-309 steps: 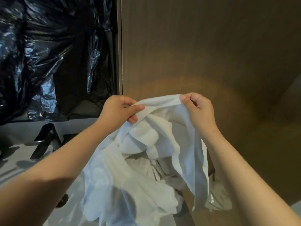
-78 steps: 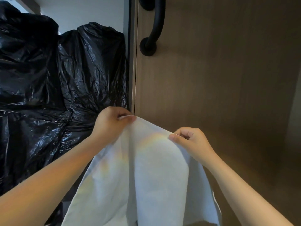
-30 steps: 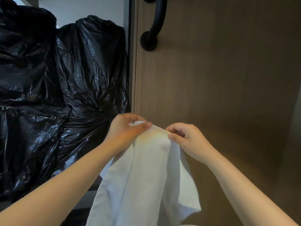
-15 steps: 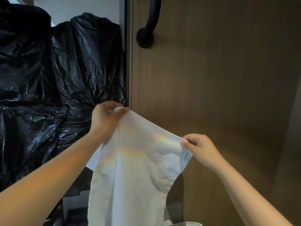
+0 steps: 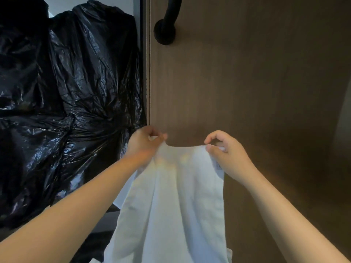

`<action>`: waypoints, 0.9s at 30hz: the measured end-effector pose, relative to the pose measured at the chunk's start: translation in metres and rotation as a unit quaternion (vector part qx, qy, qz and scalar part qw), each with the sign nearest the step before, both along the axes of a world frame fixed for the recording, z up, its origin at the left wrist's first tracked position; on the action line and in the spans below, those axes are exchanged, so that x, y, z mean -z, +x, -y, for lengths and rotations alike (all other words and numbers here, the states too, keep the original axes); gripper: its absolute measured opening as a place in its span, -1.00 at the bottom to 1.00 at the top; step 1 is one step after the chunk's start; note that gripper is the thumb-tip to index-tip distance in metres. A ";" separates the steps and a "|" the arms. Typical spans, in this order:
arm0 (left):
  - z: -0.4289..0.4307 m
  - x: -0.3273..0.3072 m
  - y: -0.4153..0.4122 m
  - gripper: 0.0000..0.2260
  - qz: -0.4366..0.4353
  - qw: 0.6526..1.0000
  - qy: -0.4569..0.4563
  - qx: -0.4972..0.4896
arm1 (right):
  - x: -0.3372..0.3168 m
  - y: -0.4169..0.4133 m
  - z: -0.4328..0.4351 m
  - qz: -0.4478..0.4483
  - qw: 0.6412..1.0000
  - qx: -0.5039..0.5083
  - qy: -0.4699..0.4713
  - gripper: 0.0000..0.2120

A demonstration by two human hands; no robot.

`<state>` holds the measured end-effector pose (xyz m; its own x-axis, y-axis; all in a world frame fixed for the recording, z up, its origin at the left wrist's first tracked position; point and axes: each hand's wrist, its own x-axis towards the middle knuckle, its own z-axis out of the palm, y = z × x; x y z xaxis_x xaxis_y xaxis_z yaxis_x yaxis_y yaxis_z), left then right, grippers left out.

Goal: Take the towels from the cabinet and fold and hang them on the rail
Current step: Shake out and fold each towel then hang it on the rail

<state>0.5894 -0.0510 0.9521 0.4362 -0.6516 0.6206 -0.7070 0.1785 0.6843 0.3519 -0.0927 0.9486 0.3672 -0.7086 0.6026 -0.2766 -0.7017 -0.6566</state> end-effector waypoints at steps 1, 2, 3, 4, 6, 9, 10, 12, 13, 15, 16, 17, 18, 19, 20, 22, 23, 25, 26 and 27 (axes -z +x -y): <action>0.001 0.014 -0.003 -0.86 -0.008 1.000 0.016 0.006 | 0.011 0.002 0.002 -0.019 1.000 0.019 0.010 -0.86; 0.001 0.031 -0.004 -0.87 -0.025 0.999 0.027 0.010 | 0.023 0.002 0.005 -0.034 0.999 0.032 0.028 -0.85; 0.000 0.049 -0.004 -0.84 -0.045 0.998 0.038 0.008 | 0.037 0.001 0.008 -0.047 0.997 0.042 0.047 -0.84; -0.003 0.066 -0.003 -0.80 -0.063 0.997 0.053 -0.002 | 0.052 0.001 0.010 -0.058 0.995 0.049 0.065 -0.83; -0.010 0.098 -0.001 -0.74 -0.089 0.992 0.081 -0.037 | 0.081 0.000 0.013 -0.074 0.991 0.050 0.098 -0.80; -0.023 0.137 -0.007 -0.70 -0.151 0.980 0.095 -0.084 | 0.121 0.002 0.007 -0.059 0.988 0.037 0.140 -0.81; -0.027 0.150 -0.011 -0.70 -0.174 0.975 0.103 -0.093 | 0.133 0.004 0.002 -0.048 0.986 0.033 0.156 -0.81; -0.036 0.173 -0.019 -0.72 -0.214 0.964 0.123 -0.102 | 0.153 0.009 -0.009 -0.027 0.981 0.016 0.190 -0.84; -0.041 0.182 -0.022 -0.73 -0.231 0.959 0.128 -0.102 | 0.161 0.013 -0.014 -0.017 0.978 0.002 0.210 -0.85; -0.054 0.196 -0.026 -0.77 -0.263 0.951 0.133 -0.093 | 0.170 0.018 -0.027 0.013 0.967 -0.023 0.254 -0.87; -0.061 0.200 -0.026 -0.79 -0.273 0.948 0.138 -0.085 | 0.173 0.020 -0.033 0.037 0.959 -0.035 0.279 -0.87; -0.068 0.203 -0.026 -0.78 -0.283 0.945 0.144 -0.073 | 0.174 0.020 -0.038 0.059 0.950 -0.047 0.302 -0.86; -0.076 0.206 -0.024 -0.74 -0.297 0.941 0.149 -0.056 | 0.174 0.020 -0.042 0.072 0.942 -0.059 0.323 -0.82; -0.084 0.207 -0.023 -0.69 -0.317 0.936 0.150 -0.035 | 0.175 0.019 -0.045 0.075 0.933 -0.072 0.343 -0.77; -0.093 0.207 -0.022 -0.67 -0.343 0.927 0.148 -0.015 | 0.176 0.017 -0.047 0.069 0.925 -0.090 0.361 -0.70; -0.108 0.204 -0.020 -0.75 -0.397 0.908 0.131 0.017 | 0.177 0.016 -0.051 0.055 0.913 -0.134 0.382 -0.59; -0.113 0.203 -0.020 -0.78 -0.420 0.899 0.121 0.023 | 0.178 0.017 -0.053 0.053 0.909 -0.152 0.386 -0.57; -0.122 0.199 -0.020 -0.78 -0.448 0.887 0.104 0.026 | 0.178 0.021 -0.056 0.060 0.907 -0.167 0.383 -0.58; -0.126 0.197 -0.020 -0.76 -0.458 0.883 0.099 0.032 | 0.178 0.023 -0.057 0.065 0.910 -0.168 0.375 -0.61; -0.130 0.194 -0.021 -0.76 -0.464 0.879 0.100 0.039 | 0.178 0.025 -0.059 0.067 0.917 -0.162 0.358 -0.65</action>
